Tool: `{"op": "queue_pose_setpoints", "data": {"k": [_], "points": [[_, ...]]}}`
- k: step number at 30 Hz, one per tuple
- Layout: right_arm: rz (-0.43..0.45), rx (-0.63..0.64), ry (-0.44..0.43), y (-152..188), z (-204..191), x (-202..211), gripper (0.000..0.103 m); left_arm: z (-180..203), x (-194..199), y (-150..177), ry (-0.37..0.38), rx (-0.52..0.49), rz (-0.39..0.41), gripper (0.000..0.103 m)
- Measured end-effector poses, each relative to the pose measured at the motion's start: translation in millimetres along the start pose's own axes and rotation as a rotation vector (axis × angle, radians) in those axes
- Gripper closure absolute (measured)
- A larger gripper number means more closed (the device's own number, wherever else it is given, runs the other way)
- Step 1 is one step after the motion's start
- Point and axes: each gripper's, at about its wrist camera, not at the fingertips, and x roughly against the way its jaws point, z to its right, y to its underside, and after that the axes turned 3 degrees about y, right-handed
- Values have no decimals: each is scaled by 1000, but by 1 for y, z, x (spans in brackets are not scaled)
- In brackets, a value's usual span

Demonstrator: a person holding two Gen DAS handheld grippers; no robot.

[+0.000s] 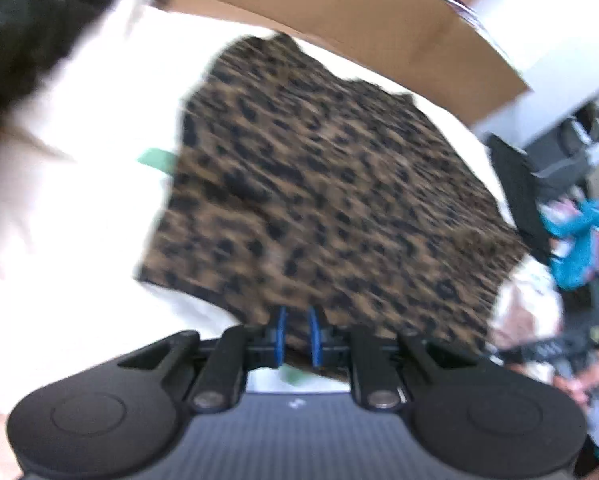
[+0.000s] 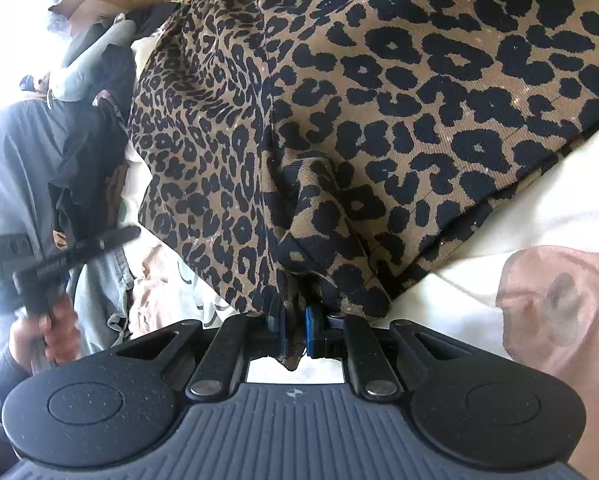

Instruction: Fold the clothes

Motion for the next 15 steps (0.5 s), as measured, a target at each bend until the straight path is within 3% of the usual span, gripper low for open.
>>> {"op": "queue_pose_setpoints", "data": {"k": [8, 11, 15], "points": [[6, 31, 44, 0, -2, 4, 96, -47, -7, -19, -216, 58, 48, 89], [8, 41, 57, 0, -2, 6, 96, -60, -15, -22, -237, 100, 55, 88], [11, 45, 74, 0, -2, 8, 96, -67, -28, -23, -239, 103, 62, 69]]}}
